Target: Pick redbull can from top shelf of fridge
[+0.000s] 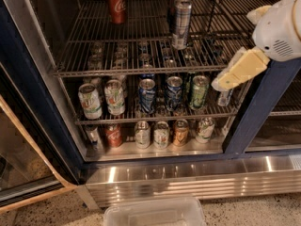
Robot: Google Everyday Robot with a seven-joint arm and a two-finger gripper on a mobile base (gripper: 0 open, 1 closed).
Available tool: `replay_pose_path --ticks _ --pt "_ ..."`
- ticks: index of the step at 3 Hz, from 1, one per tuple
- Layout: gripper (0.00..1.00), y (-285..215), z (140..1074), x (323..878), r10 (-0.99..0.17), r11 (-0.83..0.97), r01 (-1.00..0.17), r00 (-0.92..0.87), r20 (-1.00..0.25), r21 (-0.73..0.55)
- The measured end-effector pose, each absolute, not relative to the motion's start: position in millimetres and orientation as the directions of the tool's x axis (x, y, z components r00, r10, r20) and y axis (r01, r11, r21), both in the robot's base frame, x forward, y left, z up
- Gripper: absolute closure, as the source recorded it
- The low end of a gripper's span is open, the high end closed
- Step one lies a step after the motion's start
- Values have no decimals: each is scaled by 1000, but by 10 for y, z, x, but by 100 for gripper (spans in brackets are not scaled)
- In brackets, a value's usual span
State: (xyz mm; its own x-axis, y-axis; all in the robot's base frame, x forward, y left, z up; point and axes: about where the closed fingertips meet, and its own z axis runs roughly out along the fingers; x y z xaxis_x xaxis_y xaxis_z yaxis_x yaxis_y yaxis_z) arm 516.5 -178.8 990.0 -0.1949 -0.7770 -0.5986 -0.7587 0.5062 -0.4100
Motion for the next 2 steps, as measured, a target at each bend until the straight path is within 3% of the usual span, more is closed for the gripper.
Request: replay_pose_path --ticks 2 --pt "0 -1789 10082 5339 -757 540 -700 -162 -633 -467"
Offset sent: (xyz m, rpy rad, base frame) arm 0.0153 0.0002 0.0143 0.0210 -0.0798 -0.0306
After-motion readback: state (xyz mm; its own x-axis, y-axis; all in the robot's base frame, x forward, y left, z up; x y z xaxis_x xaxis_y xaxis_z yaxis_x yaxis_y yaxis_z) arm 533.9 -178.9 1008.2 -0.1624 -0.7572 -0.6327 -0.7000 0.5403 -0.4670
